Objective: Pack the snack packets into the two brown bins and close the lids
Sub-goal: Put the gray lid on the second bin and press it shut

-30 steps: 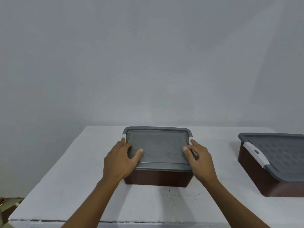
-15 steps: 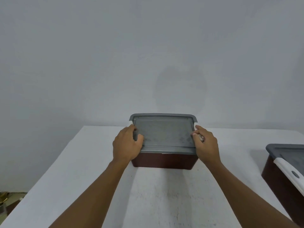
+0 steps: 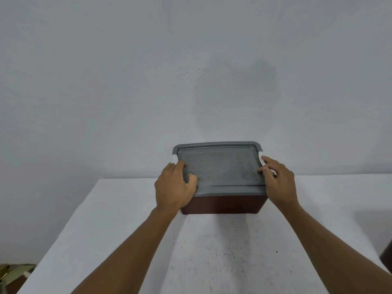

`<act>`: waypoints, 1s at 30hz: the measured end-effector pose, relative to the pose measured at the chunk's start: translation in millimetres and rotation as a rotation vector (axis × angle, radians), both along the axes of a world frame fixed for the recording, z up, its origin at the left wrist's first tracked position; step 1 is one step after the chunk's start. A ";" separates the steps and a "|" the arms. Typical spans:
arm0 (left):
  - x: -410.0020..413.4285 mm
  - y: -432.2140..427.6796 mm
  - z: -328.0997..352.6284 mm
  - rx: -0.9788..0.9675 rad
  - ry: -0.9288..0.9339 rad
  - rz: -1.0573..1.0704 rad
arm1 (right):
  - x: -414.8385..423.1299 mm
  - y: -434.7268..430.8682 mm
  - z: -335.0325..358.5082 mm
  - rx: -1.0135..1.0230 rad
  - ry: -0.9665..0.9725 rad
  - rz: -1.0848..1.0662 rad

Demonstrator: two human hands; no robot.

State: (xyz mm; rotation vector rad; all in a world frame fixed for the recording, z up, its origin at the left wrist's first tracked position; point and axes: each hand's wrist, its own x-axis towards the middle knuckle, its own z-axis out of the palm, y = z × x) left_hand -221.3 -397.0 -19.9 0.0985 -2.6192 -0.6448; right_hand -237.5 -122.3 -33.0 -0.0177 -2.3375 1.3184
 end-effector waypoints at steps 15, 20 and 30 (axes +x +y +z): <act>1.9 -1.7 1.7 0.076 0.077 -0.107 | 18.5 -4.2 -3.5 -0.135 0.050 -0.140; -2.1 5.5 -2.6 0.037 0.097 -0.079 | 9.7 -3.1 -2.7 -0.144 0.151 -0.139; 2.1 4.1 -1.9 0.000 0.109 -0.091 | 7.2 -2.2 -8.6 -0.266 0.109 -0.160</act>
